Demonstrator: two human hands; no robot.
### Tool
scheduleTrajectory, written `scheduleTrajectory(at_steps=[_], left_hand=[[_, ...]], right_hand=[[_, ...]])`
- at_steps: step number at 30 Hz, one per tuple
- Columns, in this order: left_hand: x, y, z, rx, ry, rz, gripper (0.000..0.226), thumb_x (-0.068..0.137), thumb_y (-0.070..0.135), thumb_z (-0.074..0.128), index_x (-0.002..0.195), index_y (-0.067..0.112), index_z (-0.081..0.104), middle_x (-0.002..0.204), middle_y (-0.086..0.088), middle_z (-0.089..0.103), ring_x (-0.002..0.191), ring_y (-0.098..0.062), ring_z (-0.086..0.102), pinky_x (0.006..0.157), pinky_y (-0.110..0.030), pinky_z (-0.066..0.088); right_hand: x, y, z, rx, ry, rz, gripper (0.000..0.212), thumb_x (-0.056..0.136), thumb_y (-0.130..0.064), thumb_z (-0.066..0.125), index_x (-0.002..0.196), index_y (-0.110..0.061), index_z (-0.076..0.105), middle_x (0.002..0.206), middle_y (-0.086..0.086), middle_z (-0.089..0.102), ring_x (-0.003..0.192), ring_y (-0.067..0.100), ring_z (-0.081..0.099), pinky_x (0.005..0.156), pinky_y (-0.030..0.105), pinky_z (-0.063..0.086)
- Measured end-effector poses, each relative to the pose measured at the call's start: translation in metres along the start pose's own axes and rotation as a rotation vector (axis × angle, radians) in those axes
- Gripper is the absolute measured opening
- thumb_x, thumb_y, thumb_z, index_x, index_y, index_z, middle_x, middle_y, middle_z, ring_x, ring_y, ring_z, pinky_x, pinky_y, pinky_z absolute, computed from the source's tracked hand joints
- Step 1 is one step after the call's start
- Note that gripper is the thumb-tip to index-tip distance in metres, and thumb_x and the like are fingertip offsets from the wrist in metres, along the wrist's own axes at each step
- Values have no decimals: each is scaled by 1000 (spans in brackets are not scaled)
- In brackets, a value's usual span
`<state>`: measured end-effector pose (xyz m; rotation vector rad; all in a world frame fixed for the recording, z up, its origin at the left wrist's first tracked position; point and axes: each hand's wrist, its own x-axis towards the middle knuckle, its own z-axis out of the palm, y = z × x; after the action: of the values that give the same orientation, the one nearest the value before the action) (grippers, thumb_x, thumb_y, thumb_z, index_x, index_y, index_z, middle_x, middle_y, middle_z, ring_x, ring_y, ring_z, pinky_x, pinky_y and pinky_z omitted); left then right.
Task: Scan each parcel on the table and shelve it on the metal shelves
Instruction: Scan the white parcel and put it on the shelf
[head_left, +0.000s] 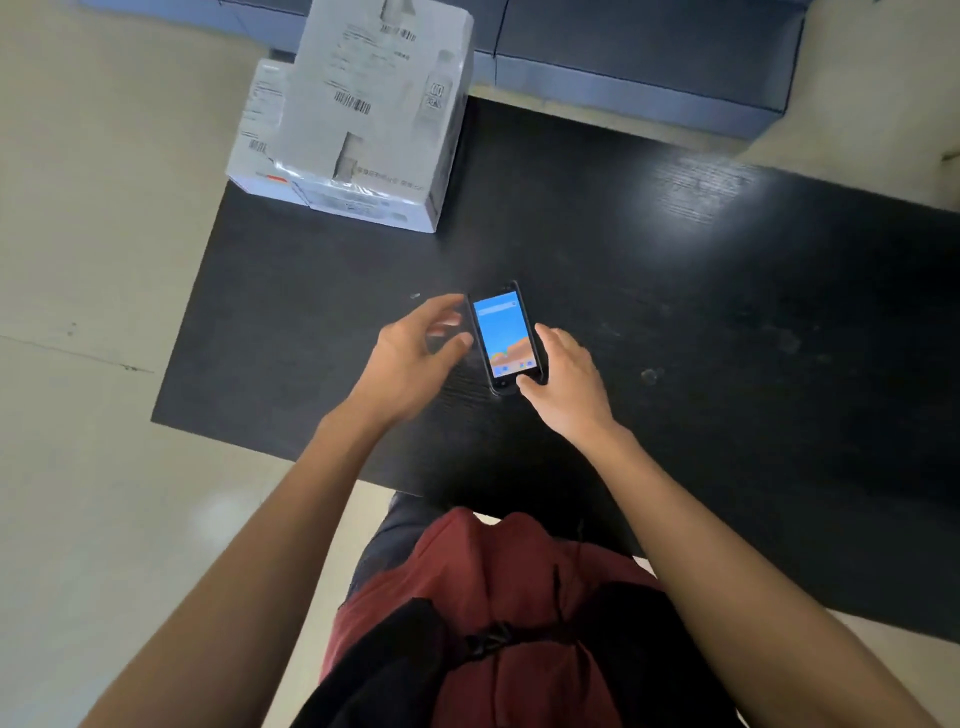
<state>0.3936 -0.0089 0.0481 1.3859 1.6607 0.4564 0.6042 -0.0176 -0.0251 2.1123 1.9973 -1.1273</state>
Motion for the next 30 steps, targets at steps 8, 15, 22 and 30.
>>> scheduleTrajectory(at_steps=[8,15,22,30], left_hand=[[55,-42,-62,10,-162,6,41,100,27,63,141,23,58,128,4,67,119,-9,62,110,-32,46],[80,-54,-64,26,-247,2,42,101,28,62,142,26,57,127,8,66,119,-7,60,108,-34,47],[83,-59,-66,-14,-246,4,40,100,28,63,140,27,59,125,10,67,118,-4,61,108,-38,49],[99,-59,-106,-35,-65,55,39,100,23,62,139,25,60,128,9,67,118,-4,60,100,-34,52]], right_hand=[[27,-46,40,-41,36,275,106,81,-53,77,159,-16,15,155,7,30,136,30,38,102,50,47],[43,-60,56,-114,62,429,121,76,-51,84,161,-19,4,152,10,28,134,31,35,99,55,45],[54,-60,46,-56,55,427,114,71,-45,84,156,-25,11,142,8,39,129,29,40,99,54,40],[54,-85,22,150,92,393,108,68,-44,81,154,-18,22,143,5,49,127,28,49,98,48,49]])
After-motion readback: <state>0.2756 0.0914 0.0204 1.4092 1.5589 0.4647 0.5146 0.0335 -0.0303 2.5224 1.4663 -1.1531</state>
